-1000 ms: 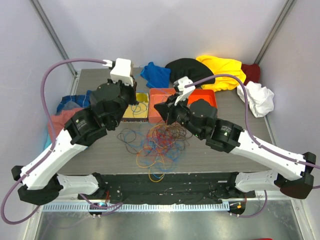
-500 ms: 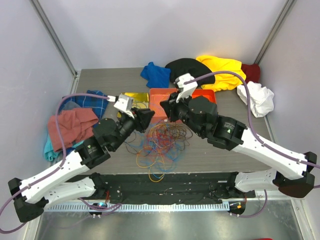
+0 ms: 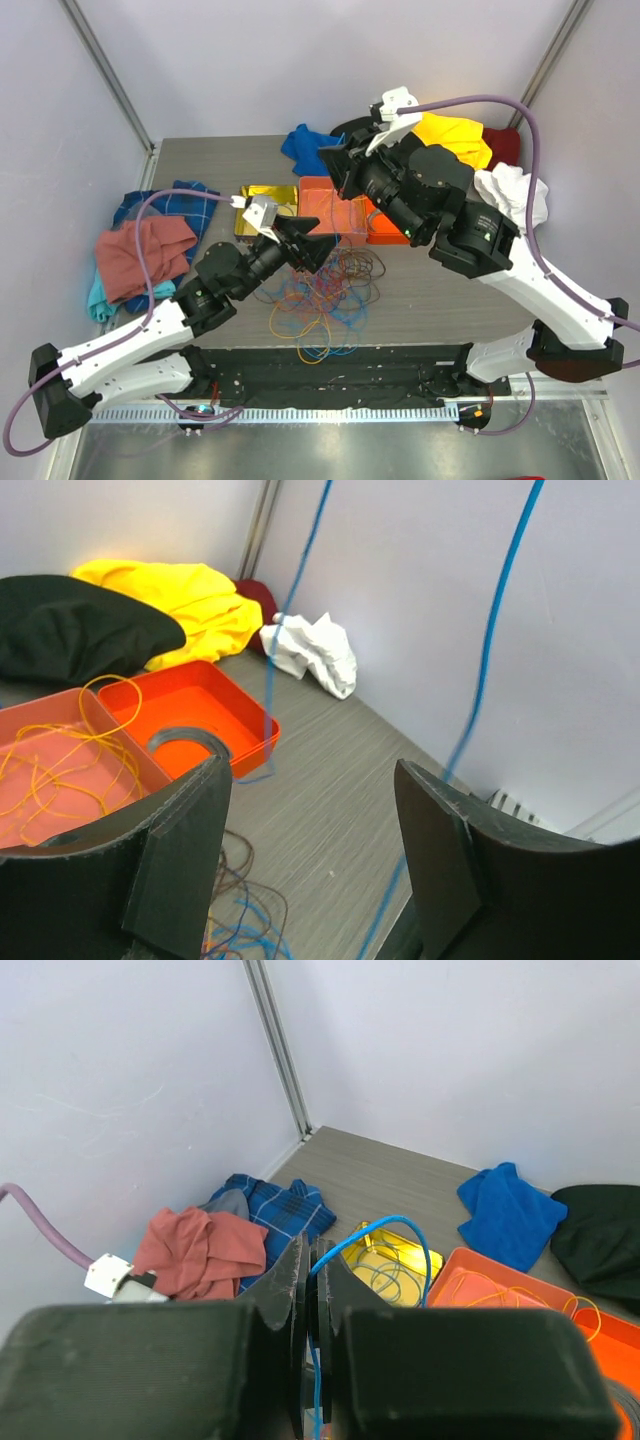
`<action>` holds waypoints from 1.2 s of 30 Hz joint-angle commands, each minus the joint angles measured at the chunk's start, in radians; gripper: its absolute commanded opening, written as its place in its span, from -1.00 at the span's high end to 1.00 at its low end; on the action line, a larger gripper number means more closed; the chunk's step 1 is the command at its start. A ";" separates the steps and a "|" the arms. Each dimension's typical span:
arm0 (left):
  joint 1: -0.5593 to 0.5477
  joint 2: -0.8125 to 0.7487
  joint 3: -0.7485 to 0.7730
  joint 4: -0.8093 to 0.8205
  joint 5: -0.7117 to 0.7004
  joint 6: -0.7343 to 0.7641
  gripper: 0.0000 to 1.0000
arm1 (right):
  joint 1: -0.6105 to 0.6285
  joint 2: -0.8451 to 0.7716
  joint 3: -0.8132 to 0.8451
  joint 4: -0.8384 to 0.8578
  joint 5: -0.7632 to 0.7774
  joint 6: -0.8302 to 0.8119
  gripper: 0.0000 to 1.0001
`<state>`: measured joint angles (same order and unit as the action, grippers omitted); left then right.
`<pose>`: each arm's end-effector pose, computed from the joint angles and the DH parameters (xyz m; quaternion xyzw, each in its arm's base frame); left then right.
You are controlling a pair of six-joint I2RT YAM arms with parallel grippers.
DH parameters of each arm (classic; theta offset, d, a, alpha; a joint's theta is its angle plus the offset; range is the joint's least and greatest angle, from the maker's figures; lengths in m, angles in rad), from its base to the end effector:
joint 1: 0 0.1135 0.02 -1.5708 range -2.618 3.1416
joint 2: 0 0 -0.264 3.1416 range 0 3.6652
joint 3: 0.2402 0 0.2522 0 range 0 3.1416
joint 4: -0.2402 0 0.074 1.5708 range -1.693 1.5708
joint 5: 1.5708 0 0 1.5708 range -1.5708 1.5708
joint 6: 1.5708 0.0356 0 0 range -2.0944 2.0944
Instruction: Untangle the cables
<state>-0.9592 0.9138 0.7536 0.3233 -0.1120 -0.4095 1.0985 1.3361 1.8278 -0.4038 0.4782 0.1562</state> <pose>0.1285 -0.1763 0.3605 0.1343 0.6335 -0.4531 0.6127 0.1290 0.2164 0.5481 -0.1422 0.6639 0.2911 0.6740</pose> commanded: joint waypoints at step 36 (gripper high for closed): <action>-0.030 0.026 -0.214 0.430 -0.187 0.227 -1.00 | 0.001 0.109 0.228 -0.075 -0.029 0.035 0.99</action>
<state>-0.9882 0.8726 0.4915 0.6186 -0.2604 -0.2523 1.0981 1.4624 2.0724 -0.5030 0.4866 0.1566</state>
